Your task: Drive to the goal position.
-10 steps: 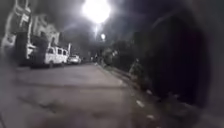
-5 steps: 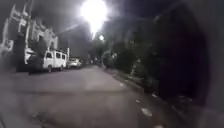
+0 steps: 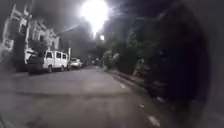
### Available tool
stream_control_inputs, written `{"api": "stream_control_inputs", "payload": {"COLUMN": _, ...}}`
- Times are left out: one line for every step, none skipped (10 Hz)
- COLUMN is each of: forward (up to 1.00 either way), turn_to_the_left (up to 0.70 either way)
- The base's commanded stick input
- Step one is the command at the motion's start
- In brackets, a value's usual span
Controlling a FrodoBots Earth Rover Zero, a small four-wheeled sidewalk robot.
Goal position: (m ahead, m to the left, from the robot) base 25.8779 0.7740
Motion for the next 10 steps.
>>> {"api": "stream_control_inputs", "payload": {"forward": 0.50, "turn_to_the_left": 0.00}}
{"api": "stream_control_inputs", "payload": {"forward": 0.50, "turn_to_the_left": 0.00}}
{"api": "stream_control_inputs", "payload": {"forward": 0.50, "turn_to_the_left": 0.00}}
{"api": "stream_control_inputs", "payload": {"forward": 0.50, "turn_to_the_left": 0.00}}
{"api": "stream_control_inputs", "payload": {"forward": 0.50, "turn_to_the_left": 0.00}}
{"api": "stream_control_inputs", "payload": {"forward": 0.50, "turn_to_the_left": 0.00}}
{"api": "stream_control_inputs", "payload": {"forward": 0.50, "turn_to_the_left": 0.00}}
{"api": "stream_control_inputs", "payload": {"forward": 0.50, "turn_to_the_left": 0.00}}
{"api": "stream_control_inputs", "payload": {"forward": 0.50, "turn_to_the_left": 0.00}}
{"api": "stream_control_inputs", "payload": {"forward": 0.50, "turn_to_the_left": 0.00}}
